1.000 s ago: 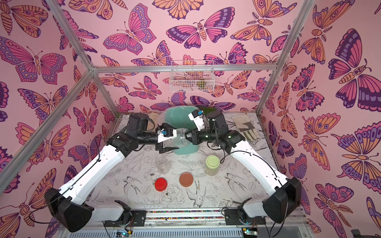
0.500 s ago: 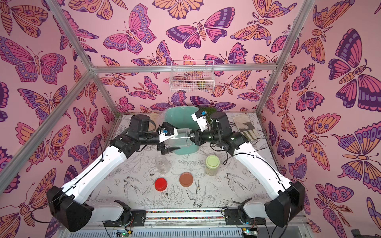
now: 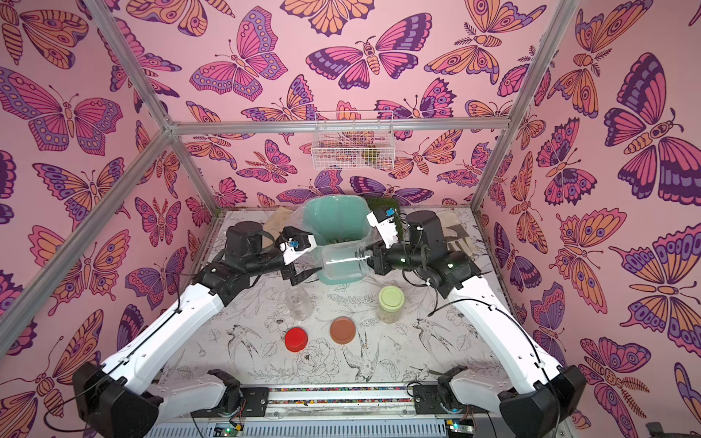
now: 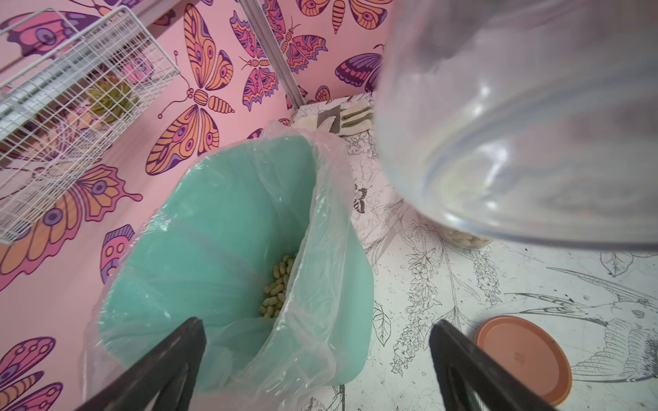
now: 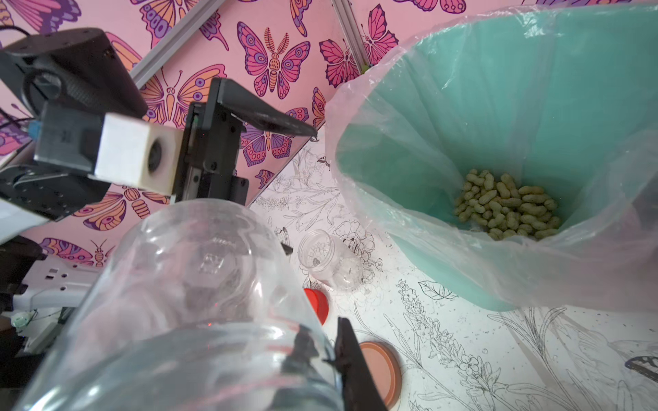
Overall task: Empty moldy peanuts from jars
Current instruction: Place the jar at the center of the board.
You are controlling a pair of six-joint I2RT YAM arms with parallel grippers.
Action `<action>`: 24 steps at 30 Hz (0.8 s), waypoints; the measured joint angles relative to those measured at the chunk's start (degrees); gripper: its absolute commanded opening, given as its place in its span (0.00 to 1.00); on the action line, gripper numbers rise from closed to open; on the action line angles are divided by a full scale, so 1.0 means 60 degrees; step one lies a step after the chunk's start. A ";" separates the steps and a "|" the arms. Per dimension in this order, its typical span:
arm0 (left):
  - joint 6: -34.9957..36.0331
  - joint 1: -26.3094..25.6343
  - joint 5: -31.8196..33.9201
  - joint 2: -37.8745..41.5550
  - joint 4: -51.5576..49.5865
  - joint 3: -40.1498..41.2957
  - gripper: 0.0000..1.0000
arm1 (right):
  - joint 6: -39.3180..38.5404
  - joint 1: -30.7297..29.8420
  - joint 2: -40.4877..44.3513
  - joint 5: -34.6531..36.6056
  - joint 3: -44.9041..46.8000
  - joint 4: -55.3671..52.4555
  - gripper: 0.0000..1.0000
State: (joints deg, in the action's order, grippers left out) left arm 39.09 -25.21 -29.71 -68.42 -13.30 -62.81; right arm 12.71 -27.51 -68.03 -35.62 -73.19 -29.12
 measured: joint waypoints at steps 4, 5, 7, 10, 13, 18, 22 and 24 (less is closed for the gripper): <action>-0.0488 0.0273 0.0430 0.0350 0.0277 0.0361 1.00 | -0.0619 0.0000 0.0248 0.0076 -0.0004 -0.0699 0.00; -0.0685 0.0357 0.0601 0.0433 0.0382 0.0459 1.00 | -0.0783 0.0000 0.0299 0.0157 -0.0007 -0.0907 0.00; -0.1100 0.0517 0.1002 0.0586 0.0590 0.0619 1.00 | -0.1104 0.0000 0.0397 0.0375 -0.0007 -0.1330 0.00; -0.1672 0.0758 0.1570 0.0729 0.0798 0.0688 1.00 | -0.1490 -0.0044 0.0510 0.0820 -0.0007 -0.1891 0.00; -0.2248 0.0929 0.2127 0.0798 0.0973 0.0688 1.00 | -0.1821 -0.0306 0.0554 0.1483 -0.0007 -0.2266 0.00; -0.3078 0.1195 0.2721 0.0761 0.0889 0.0616 1.00 | -0.2393 -0.1450 0.0335 0.3020 -0.0146 -0.2903 0.00; -0.3552 0.1439 0.2932 0.0739 0.0667 0.0415 1.00 | -0.2743 -0.2280 -0.0204 0.4375 -0.0466 -0.3162 0.00; -0.3719 0.1563 0.2983 0.0739 0.0630 0.0386 1.00 | -0.2889 -0.2634 -0.0492 0.5082 -0.0557 -0.3220 0.00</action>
State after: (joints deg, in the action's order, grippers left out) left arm 16.78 -15.84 -11.81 -63.99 -9.52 -60.49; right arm -4.62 -43.31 -70.98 -5.13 -76.53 -48.45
